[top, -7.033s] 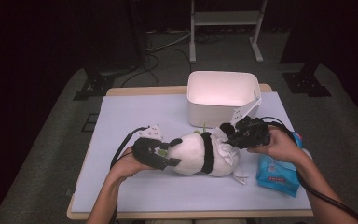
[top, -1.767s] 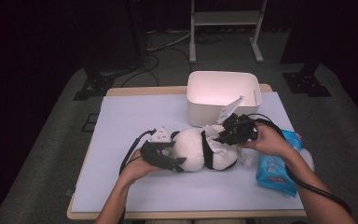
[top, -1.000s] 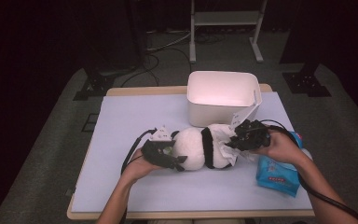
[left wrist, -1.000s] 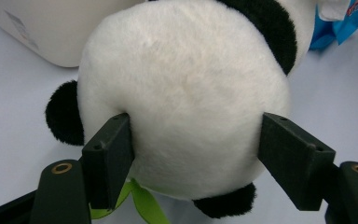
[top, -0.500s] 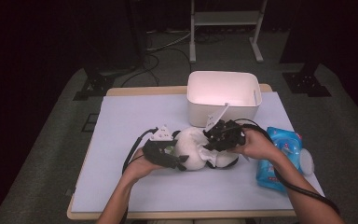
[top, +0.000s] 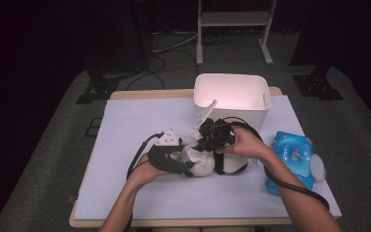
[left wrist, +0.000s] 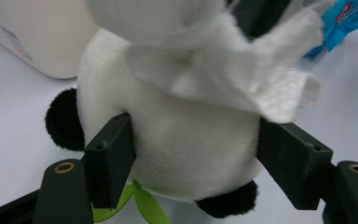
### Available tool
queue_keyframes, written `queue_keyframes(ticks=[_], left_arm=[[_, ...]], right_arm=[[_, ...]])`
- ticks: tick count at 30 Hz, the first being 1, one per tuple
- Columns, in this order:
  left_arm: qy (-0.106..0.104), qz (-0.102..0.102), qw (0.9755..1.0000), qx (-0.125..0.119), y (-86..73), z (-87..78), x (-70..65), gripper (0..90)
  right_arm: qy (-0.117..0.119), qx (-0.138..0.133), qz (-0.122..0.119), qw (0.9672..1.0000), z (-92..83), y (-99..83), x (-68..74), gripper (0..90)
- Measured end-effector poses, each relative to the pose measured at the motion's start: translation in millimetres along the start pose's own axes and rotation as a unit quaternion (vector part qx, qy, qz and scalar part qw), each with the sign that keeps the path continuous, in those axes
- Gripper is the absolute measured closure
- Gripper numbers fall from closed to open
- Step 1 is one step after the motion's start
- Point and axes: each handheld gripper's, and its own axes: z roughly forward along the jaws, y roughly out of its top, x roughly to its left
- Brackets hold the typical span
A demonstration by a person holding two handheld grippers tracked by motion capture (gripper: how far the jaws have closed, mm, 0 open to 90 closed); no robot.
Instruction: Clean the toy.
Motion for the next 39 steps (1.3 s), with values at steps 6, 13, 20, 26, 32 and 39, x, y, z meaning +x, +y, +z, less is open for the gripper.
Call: queue_keyframes(ticks=[6,13,20,26,32,39], left_arm=[[-0.001,0.003,1.0,0.0,-0.5,0.2,-0.3,28.7],[-0.004,0.004,1.0,-0.001,-1.3,-0.1,1.4,28.7],[-0.005,0.003,1.0,0.001,-2.2,-0.8,3.3,27.0],[-0.007,-0.003,1.0,0.0,-2.5,-0.3,4.5,26.7],[-0.012,-0.007,0.9999,0.004,-1.2,-0.7,5.9,24.6],[-0.014,-0.021,0.9997,0.003,1.9,-7.4,9.4,19.7]], right_arm=[[-0.016,0.01,0.019,0.9996,-3.1,0.4,-12.8,79.2],[-0.038,0.024,0.044,0.998,-15.9,-12.4,-29.5,78.9],[-0.058,0.03,0.073,0.9952,-36.3,-37.4,-43.5,78.8],[-0.069,0.027,0.103,0.992,-59.4,-64.7,-50.0,78.9],[-0.06,0.023,0.119,0.9908,-69.8,-89.9,-45.4,79.3],[-0.055,0.01,0.097,0.9937,-67.5,-96.1,-24.8,79.9]])
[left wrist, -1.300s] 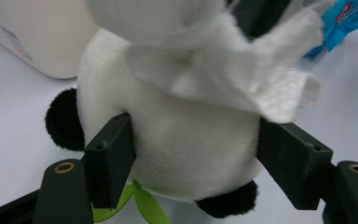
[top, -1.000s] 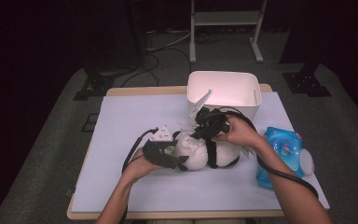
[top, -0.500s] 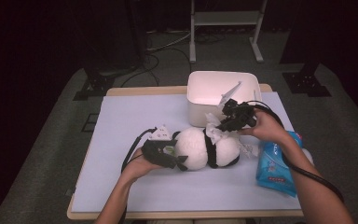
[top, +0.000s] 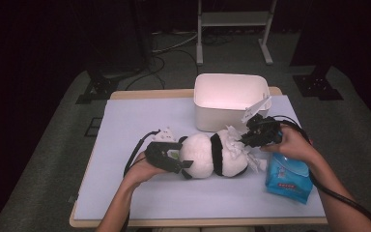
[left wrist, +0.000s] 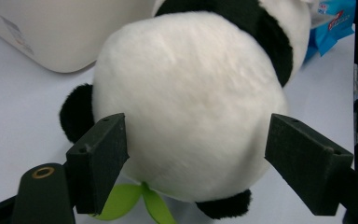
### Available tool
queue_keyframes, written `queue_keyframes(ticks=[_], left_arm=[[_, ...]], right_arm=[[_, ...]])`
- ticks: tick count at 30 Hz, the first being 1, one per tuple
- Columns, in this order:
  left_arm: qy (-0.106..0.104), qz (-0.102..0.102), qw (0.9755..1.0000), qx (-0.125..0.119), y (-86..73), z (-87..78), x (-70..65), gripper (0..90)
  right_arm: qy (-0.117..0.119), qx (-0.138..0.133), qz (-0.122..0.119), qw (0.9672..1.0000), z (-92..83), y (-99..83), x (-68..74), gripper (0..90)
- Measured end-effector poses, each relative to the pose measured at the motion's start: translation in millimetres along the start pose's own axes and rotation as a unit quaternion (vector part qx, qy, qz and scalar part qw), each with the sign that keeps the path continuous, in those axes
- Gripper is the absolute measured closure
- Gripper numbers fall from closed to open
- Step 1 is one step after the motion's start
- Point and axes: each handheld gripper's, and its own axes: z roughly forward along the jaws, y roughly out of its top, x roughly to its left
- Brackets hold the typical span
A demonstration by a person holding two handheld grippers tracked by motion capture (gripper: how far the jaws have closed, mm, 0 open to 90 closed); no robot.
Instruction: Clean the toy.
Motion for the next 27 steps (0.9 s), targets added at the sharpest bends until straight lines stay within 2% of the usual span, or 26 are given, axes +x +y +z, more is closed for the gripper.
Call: queue_keyframes(ticks=[4,6,8,12,14,16,18,19,21,24,27], left_arm=[[0.006,-0.002,0.9999,0.011,6.3,-0.4,4.7,15.8],[0.002,-0.006,0.9999,0.011,9.5,0.9,4.9,13.6],[-0.004,-0.004,0.9998,0.021,13.0,3.8,6.7,11.3],[-0.017,-0.016,0.9993,0.028,17.1,10.9,11.4,8.7],[-0.03,-0.022,0.9988,0.032,18.7,15.1,13.0,6.9],[-0.044,-0.025,0.9977,0.044,19.9,20.5,14.6,6.1],[-0.047,-0.024,0.9972,0.053,20.1,24.0,14.8,4.8],[-0.052,-0.018,0.9961,0.069,19.3,30.2,15.2,5.0],[-0.055,-0.017,0.9962,0.064,18.6,30.4,15.9,9.6],[-0.051,-0.004,0.9972,0.056,18.3,26.4,14.6,24.0],[-0.043,0.004,0.9975,0.055,20.6,23.5,14.7,29.9]], right_arm=[[0.0,-0.012,-0.013,0.9998,-1.6,-5.6,11.5,79.9],[0.002,-0.014,-0.014,0.9998,-2.7,-8.6,16.5,80.0],[0.003,-0.019,-0.016,0.9997,-3.4,-12.2,20.5,80.1],[0.005,-0.024,-0.02,0.9995,-5.0,-18.7,25.7,80.1],[0.007,-0.025,-0.023,0.9994,-5.8,-21.5,27.5,80.1],[0.008,-0.027,-0.023,0.9994,-6.3,-23.2,28.3,80.1],[0.01,-0.027,-0.02,0.9994,-6.4,-23.5,29.1,80.1],[0.015,-0.03,-0.023,0.9992,-5.8,-22.7,30.6,80.0],[0.012,-0.029,-0.025,0.9992,-5.1,-21.5,31.2,80.0],[0.011,-0.03,-0.025,0.9992,-5.7,-19.8,29.7,80.0],[0.014,-0.029,-0.025,0.9992,-7.8,-15.3,27.5,80.0]])
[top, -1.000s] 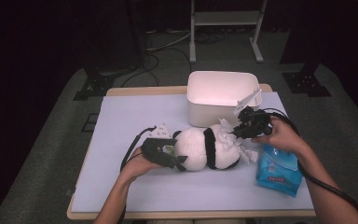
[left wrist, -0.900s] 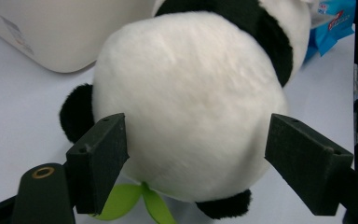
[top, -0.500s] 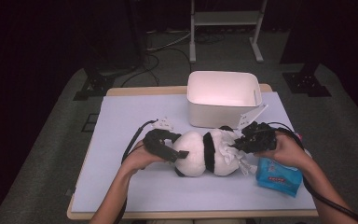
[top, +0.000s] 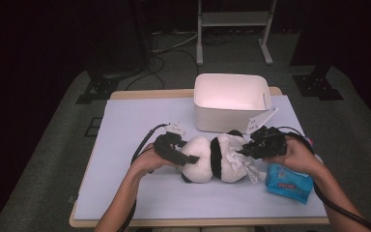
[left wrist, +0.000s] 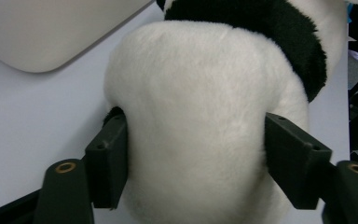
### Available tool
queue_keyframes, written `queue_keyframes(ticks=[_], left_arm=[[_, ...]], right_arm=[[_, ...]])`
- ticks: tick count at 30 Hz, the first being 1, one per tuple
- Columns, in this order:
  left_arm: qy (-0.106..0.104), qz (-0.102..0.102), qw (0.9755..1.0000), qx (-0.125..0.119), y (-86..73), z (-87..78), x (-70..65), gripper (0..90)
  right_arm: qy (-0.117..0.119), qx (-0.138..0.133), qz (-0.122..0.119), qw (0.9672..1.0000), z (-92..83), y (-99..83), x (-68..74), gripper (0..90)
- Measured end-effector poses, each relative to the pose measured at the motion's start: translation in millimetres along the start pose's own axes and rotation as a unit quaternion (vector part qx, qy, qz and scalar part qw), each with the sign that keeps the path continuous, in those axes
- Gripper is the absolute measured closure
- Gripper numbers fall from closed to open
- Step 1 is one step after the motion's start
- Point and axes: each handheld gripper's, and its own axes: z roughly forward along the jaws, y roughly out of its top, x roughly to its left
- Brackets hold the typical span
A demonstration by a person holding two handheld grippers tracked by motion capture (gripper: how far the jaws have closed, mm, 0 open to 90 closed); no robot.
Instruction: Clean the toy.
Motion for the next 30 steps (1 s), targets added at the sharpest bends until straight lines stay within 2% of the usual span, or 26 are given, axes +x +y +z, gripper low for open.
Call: queue_keyframes(ticks=[5,8,12,16,18,22,25,28,30], left_arm=[[0.008,0.007,0.9999,-0.01,2.2,-9.4,1.2,33.6],[0.009,0.018,0.9997,-0.011,2.5,-11.8,1.5,34.3],[0.013,0.045,0.9988,-0.011,4.6,-13.0,-3.1,34.3],[0.012,0.053,0.9984,-0.012,4.3,-15.7,-6.2,34.2],[0.012,0.056,0.9983,-0.008,3.3,-15.5,-7.5,33.7],[0.009,0.04,0.9992,-0.004,0.4,-15.9,-7.3,26.3],[0.004,0.019,0.9998,-0.006,0.1,-19.9,-4.4,19.2],[0.004,0.013,0.9999,-0.005,2.6,-21.9,-3.9,12.1],[0.002,0.011,0.9999,-0.008,5.2,-22.7,-2.7,10.6]], right_arm=[[0.0,0.003,0.005,1.0,-2.7,14.4,-13.9,79.8],[-0.005,-0.004,0.013,0.9999,-4.9,22.0,-24.4,79.6],[-0.011,-0.006,0.025,0.9996,-5.9,28.5,-37.3,79.2],[-0.015,0.0,0.034,0.9993,-3.8,30.3,-44.6,78.9],[-0.011,0.007,0.034,0.9993,-1.0,28.9,-43.7,79.0],[-0.006,0.018,0.027,0.9995,5.5,21.3,-33.6,79.9],[0.003,0.005,0.02,0.9998,4.6,14.3,-24.7,80.1],[0.003,0.0,0.013,0.9999,1.4,8.8,-15.5,80.0],[0.0,-0.005,0.007,1.0,0.2,6.0,-11.2,80.0]])
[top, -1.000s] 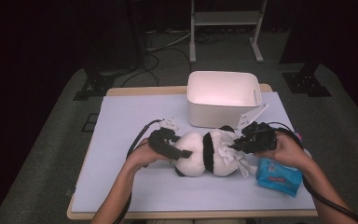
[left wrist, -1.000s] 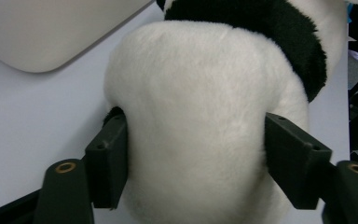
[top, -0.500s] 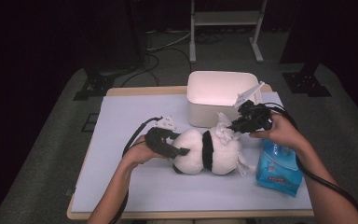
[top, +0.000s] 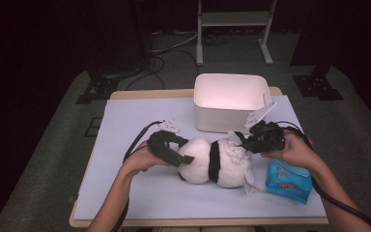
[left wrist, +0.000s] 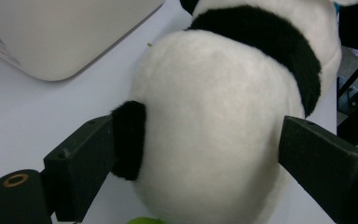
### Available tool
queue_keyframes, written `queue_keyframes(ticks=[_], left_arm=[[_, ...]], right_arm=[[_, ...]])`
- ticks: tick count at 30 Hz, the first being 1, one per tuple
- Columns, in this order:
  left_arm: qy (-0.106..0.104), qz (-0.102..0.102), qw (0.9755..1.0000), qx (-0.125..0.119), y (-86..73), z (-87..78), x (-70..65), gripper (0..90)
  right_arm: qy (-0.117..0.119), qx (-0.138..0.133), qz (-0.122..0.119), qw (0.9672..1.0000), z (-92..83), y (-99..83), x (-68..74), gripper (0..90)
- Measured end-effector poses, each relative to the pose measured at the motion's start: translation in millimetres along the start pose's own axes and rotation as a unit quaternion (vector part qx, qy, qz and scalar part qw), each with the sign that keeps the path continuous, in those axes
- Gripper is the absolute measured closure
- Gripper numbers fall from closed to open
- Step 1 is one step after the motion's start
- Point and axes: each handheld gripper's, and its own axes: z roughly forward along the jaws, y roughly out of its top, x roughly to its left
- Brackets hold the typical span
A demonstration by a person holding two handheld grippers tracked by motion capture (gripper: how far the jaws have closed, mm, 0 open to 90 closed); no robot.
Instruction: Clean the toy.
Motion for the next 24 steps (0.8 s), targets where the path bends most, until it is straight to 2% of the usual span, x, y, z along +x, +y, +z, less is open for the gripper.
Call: queue_keyframes(ticks=[3,4,8,11,12,13,16,18,21,24], left_arm=[[0.001,-0.007,1.0,-0.001,2.7,0.7,1.3,7.4],[-0.007,-0.005,0.9999,0.008,5.0,3.3,2.6,5.9],[-0.037,-0.007,0.9992,0.016,8.2,12.2,3.2,3.2],[-0.072,-0.004,0.9968,0.032,8.4,21.8,3.1,4.9],[-0.072,-0.004,0.9968,0.032,8.4,21.8,3.1,5.5],[-0.08,0.004,0.9957,0.046,8.3,27.8,1.2,7.1],[-0.079,0.01,0.9962,0.035,7.8,26.4,2.5,16.1],[-0.07,0.017,0.997,0.026,8.0,24.7,2.0,22.4],[-0.06,0.03,0.9976,0.019,12.0,21.3,0.6,25.8],[-0.052,0.056,0.997,0.012,17.4,18.9,-3.0,25.8]], right_arm=[[-0.005,-0.004,-0.005,1.0,-2.5,-6.0,6.4,80.0],[-0.001,-0.004,-0.007,1.0,-3.4,-8.1,7.8,80.0],[0.001,-0.006,-0.012,0.9999,-5.3,-12.3,10.4,79.9],[0.003,-0.008,-0.013,0.9999,-5.9,-14.1,11.5,79.9],[0.005,-0.009,-0.013,0.9999,-5.9,-14.1,12.3,79.9],[0.006,-0.009,-0.016,0.9998,-5.9,-13.9,13.2,79.8],[-0.004,-0.004,-0.024,0.9997,-6.7,-12.1,16.7,79.6],[-0.009,-0.001,-0.022,0.9997,-8.8,-10.3,16.9,79.6],[-0.011,-0.005,-0.02,0.9997,-13.3,-5.8,13.2,79.5],[-0.019,-0.01,-0.02,0.9996,-15.8,2.2,8.0,79.5]])
